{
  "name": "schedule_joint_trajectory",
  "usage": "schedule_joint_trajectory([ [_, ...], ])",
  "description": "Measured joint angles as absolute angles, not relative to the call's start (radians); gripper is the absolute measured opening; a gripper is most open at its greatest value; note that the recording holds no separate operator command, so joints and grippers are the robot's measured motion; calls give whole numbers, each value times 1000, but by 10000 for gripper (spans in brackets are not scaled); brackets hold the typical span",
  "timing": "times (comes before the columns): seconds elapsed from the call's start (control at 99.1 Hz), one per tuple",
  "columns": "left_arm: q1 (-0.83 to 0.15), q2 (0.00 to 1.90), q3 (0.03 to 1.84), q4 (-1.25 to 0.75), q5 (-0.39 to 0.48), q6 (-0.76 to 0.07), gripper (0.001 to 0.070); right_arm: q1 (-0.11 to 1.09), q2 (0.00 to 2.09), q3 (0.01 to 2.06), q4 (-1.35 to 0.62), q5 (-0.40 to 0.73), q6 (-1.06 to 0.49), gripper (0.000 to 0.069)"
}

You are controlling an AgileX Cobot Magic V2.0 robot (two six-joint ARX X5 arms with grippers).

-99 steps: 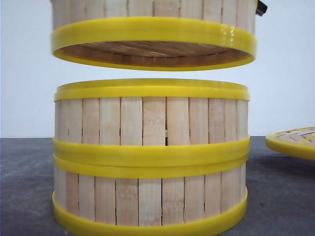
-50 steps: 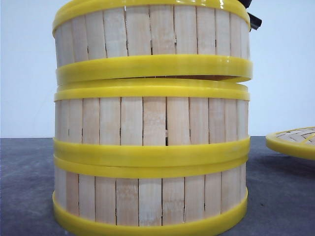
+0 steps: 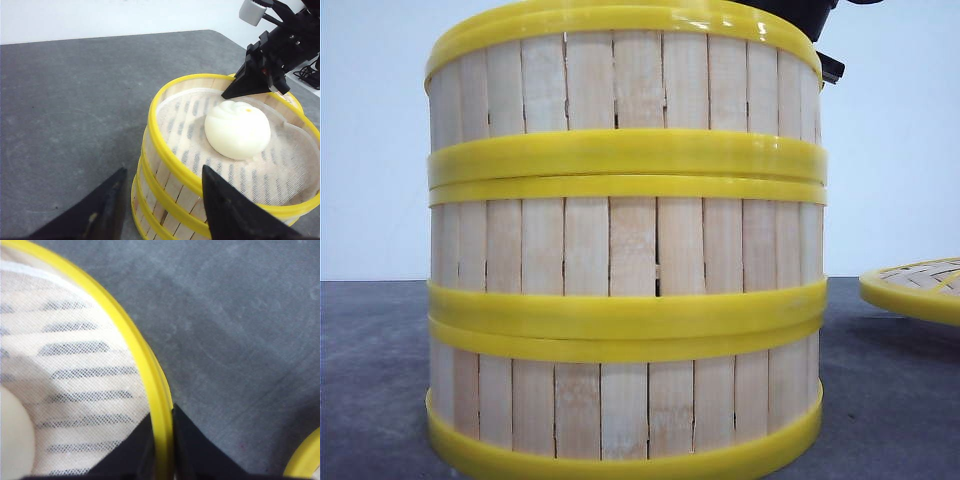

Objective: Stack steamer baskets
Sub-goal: 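Open the right gripper and withdraw it from the stack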

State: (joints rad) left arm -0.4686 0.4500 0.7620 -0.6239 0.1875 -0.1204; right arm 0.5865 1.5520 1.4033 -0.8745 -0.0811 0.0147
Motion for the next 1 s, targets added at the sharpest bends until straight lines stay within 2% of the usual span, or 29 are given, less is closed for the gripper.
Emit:
schedule_joint_trajectory([
  [0.091, -469, 450, 762, -624, 187, -120, 275, 581, 1552, 1403, -883, -81, 15, 29],
  [0.131, -469, 450, 762, -624, 187, -120, 275, 581, 1552, 1403, -887, -78, 15, 58],
  [0.172, -469, 450, 762, -624, 187, -120, 275, 580, 1552, 1403, -889, -74, 15, 125],
  [0.273, -469, 450, 762, -624, 188, -120, 275, 576, 1552, 1404, -888, -74, 15, 360],
  [0.353, -469, 450, 762, -624, 188, -120, 275, 569, 1550, 1403, -881, -74, 15, 444],
  [0.565, -469, 450, 762, -624, 188, -120, 275, 556, 1444, 1404, -844, -69, 15, 475],
  [0.747, -469, 450, 762, -623, 188, -120, 275, 520, 1287, 1407, -850, 29, 15, 476],
  [0.858, -469, 450, 762, -616, 188, -120, 275, 466, 1222, 1408, -882, 81, 23, 467],
  [0.999, -469, 450, 762, -608, 188, -115, 275, 341, 1209, 1411, -956, 82, 32, 457],
])
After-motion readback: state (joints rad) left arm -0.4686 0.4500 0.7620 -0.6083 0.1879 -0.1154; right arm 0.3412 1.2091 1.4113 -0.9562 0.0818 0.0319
